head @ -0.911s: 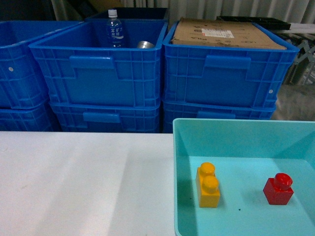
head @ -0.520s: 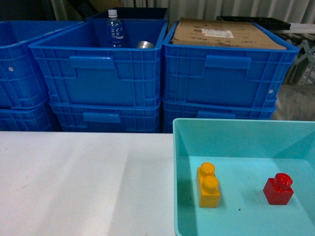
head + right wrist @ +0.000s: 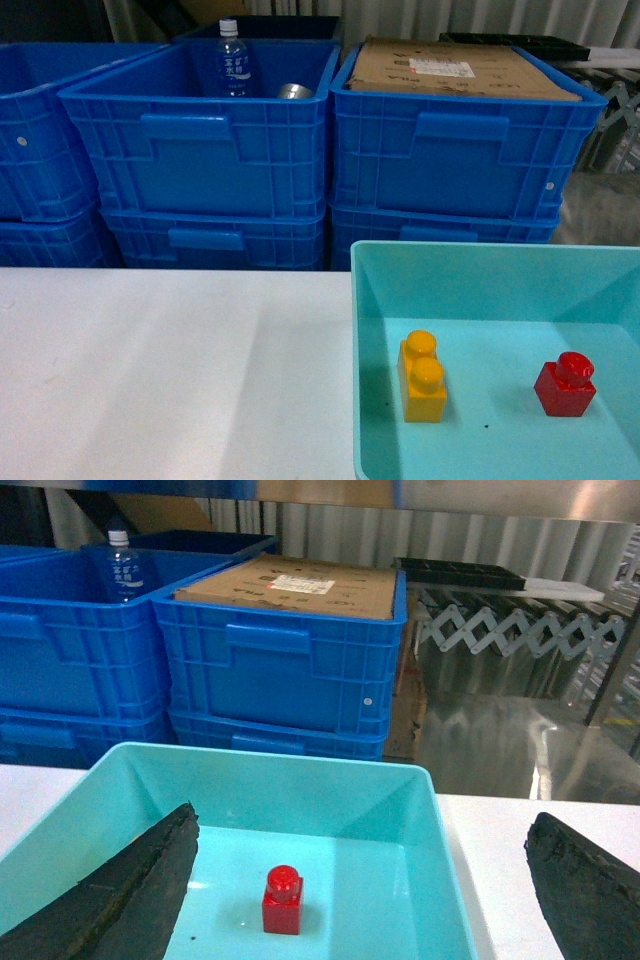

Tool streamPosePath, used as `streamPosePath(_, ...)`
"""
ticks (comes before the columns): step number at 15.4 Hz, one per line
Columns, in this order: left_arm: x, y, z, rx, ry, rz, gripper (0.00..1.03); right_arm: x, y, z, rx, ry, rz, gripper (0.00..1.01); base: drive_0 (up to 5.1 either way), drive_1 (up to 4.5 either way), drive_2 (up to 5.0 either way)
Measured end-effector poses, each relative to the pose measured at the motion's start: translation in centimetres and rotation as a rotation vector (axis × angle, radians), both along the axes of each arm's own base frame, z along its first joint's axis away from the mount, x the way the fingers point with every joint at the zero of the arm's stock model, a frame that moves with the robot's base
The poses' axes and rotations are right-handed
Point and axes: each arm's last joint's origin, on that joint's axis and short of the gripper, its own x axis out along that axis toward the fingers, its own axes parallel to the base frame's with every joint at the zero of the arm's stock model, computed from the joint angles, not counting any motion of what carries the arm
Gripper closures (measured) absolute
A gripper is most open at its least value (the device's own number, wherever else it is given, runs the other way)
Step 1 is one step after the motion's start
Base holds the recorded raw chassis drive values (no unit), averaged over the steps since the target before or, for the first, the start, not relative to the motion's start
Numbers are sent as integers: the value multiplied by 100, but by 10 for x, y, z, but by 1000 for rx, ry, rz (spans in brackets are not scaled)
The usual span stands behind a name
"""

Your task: Pick red block from blue box to shelf

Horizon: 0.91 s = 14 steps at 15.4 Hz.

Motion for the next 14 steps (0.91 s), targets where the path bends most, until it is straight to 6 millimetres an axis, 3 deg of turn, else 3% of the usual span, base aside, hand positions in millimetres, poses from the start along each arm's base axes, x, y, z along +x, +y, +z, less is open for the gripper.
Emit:
streamPosePath(3,0,0,0,0,0,0,5,19,2,2,-17,18,35,3,0,0,0)
streamPosePath(6,0,0,0,0,0,0,5,52,-6,15,-59,32,46,3,0,0,0)
streamPosePath(12,0,0,0,0,0,1,5,75,-10,10,-64,121,63,3,0,0,0)
streamPosePath(14,0,0,0,0,0,0,5,99,-9,3,-62,213,90,3,0,0,0)
